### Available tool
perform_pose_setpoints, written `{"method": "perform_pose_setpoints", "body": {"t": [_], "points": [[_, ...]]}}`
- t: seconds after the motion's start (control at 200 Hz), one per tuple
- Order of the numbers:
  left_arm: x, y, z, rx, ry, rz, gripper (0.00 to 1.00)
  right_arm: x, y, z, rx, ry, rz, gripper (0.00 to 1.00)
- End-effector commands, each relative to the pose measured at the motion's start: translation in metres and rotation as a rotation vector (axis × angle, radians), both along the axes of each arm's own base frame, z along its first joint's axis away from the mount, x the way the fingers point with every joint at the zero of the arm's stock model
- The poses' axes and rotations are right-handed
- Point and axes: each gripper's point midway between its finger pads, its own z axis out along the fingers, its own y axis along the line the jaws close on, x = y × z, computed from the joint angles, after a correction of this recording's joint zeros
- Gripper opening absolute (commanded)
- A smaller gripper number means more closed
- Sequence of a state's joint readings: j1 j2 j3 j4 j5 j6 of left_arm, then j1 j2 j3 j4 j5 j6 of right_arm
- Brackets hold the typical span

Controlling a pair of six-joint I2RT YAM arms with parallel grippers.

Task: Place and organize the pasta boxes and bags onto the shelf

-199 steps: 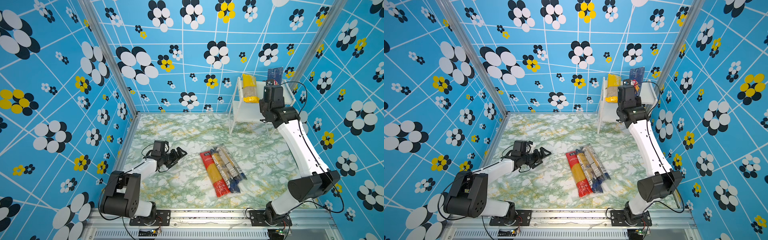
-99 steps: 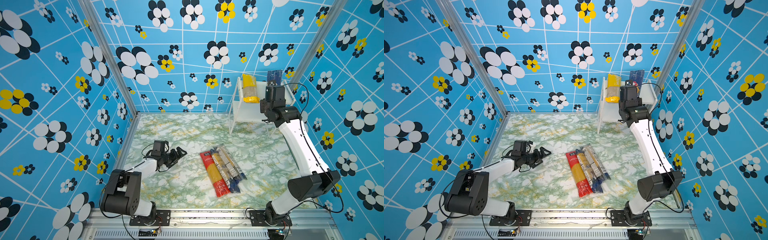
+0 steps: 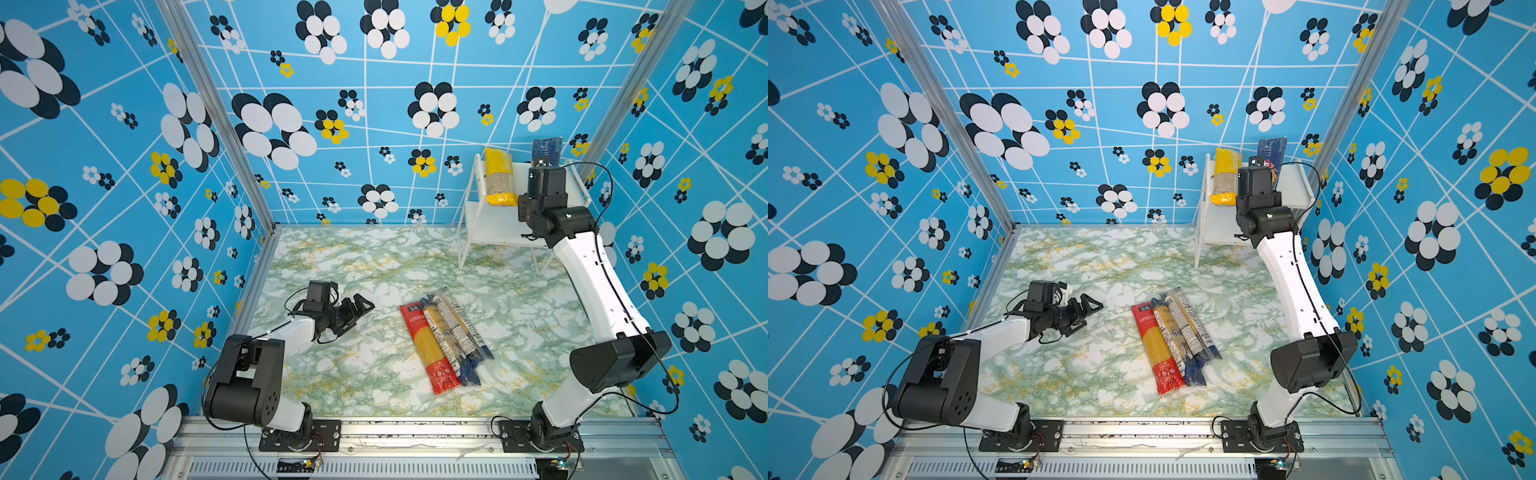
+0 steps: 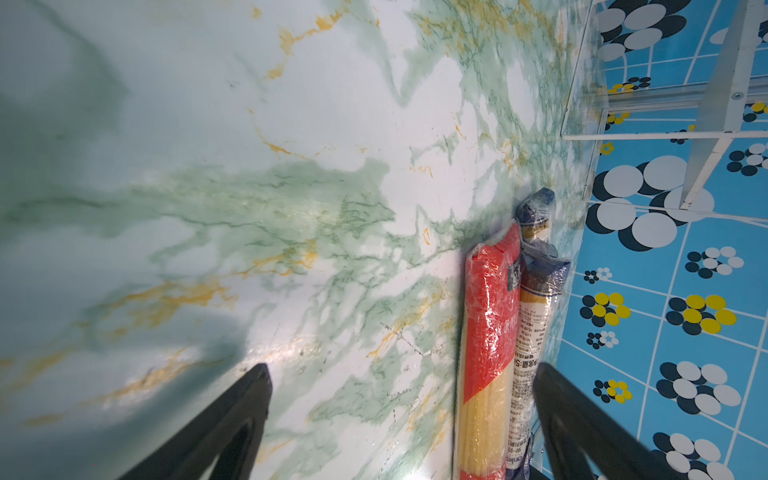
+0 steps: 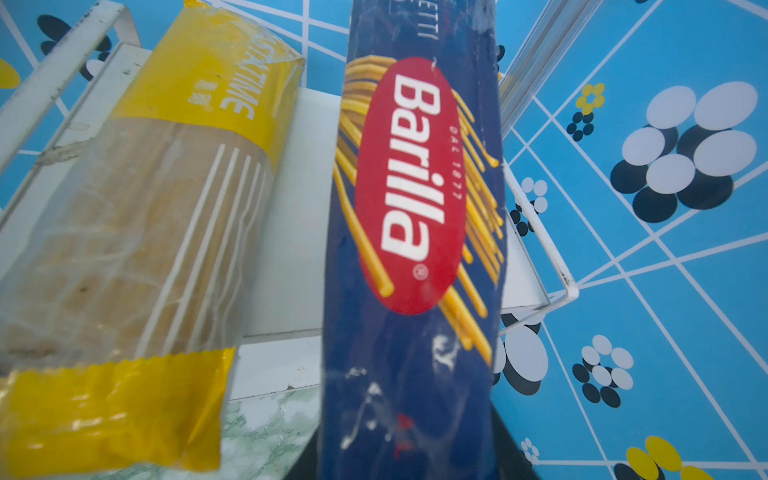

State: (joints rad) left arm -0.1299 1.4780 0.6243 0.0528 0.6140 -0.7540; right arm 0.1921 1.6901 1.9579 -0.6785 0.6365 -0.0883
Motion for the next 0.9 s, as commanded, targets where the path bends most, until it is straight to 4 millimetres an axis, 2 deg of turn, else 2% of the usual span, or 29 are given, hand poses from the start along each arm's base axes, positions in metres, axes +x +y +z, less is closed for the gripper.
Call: {"method": "perform_pose_setpoints", "body": {"t": [0.0,0.3,0.895], "points": [[0.0077,0.0020,0.0075,0.002,-0.027,-0.007,0.99,-0.0033,-0.0103,0.0630,0.055,-0.234,-0.052,0.00],[0.0062,0.0025,0.0075,0.004,-0.027,-0.005,0.99,-0.0064,-0.0170,0.0639,0.055,-0.233,-0.066,0.00],[0.0066,0.0034,0.0074,0.007,-0.030,-0.007,0.99,-0.0019,-0.0167,0.0625,0.086,-0.215,-0.061,0.00]]}}
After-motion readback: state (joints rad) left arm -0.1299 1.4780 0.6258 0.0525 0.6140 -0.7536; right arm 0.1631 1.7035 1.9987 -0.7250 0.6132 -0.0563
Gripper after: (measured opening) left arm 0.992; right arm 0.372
